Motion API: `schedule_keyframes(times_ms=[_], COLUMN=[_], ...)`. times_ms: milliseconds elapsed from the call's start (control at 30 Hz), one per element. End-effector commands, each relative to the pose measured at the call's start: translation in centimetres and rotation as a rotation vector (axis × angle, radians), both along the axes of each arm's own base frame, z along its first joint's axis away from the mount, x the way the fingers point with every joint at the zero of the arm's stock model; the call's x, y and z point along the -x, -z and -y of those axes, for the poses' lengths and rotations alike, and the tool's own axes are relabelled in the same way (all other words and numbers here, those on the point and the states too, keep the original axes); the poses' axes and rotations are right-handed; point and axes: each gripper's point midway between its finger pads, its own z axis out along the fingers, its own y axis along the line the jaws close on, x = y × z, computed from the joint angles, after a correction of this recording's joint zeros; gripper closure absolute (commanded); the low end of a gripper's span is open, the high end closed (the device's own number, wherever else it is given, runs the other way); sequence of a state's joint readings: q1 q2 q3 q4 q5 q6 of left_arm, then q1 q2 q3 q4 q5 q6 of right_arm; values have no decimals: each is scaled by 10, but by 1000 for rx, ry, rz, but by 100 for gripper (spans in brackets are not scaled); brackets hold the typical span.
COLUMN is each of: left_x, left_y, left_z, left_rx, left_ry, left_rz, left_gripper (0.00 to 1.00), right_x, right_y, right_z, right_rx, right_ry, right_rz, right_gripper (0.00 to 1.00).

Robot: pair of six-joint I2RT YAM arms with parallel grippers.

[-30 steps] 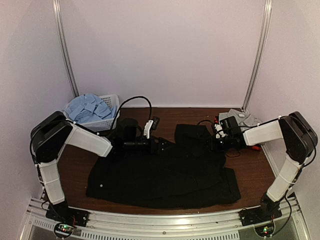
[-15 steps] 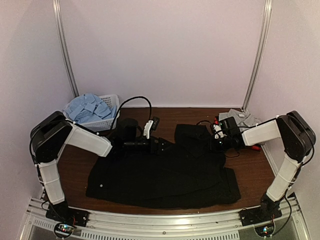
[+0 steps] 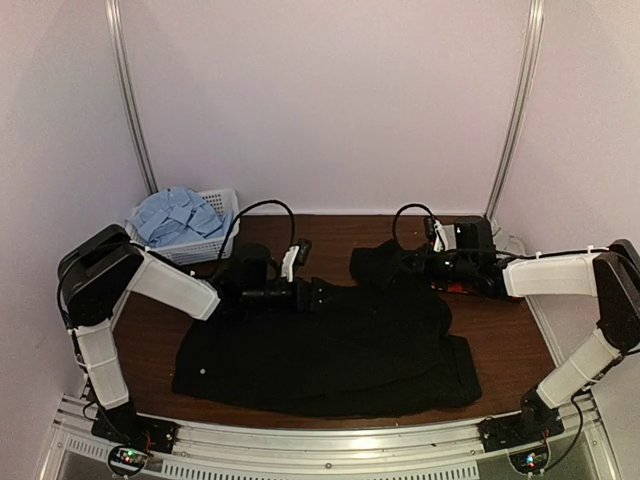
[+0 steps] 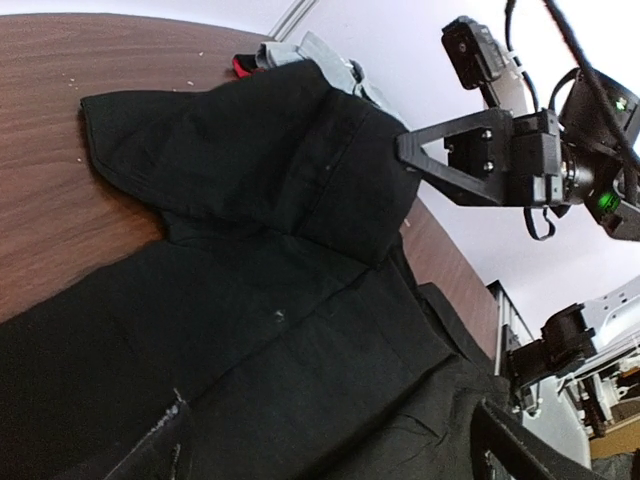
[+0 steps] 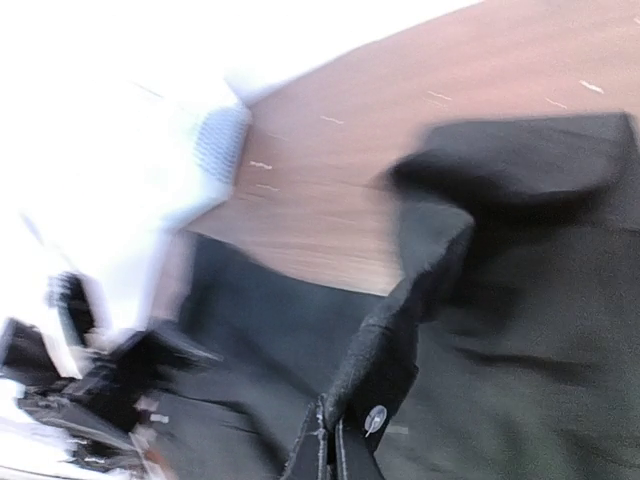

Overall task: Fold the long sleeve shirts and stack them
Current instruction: Pass from the right arm to the left

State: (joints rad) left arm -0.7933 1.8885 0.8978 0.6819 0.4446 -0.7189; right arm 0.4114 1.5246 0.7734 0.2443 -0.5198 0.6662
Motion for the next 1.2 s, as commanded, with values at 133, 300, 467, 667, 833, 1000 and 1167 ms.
schedule_keyframes(times_ms=[133, 300, 467, 667, 833, 1000, 1167], left_x=[6, -6, -10, 9, 17, 10, 1], left_y=[-47, -49, -52, -69, -68, -64, -62], left_z=[10, 6, 3, 12, 20, 29, 43], left_rx=[198, 1, -227, -277, -413, -553, -584], left_ry=[44, -33, -78, -4, 51, 50, 36], left_rz=[27, 224, 448, 693, 907, 1049, 1113], left_gripper=[2, 2, 3, 6, 6, 6, 7], right_x=[26, 24, 25, 33, 38, 43, 46], right_y=[-76, -71, -70, -71, -73, -75, -75], right_z=[-50, -60, -65, -60, -61, -63, -62], right_rx=[-363, -296, -299, -366, -375, -390, -414], right_ry=[-55, -32, -46, -15, -10, -6, 0], right_rz=[13, -33, -60, -88, -108, -121, -128], right_gripper=[100, 100, 100, 100, 100, 100, 100])
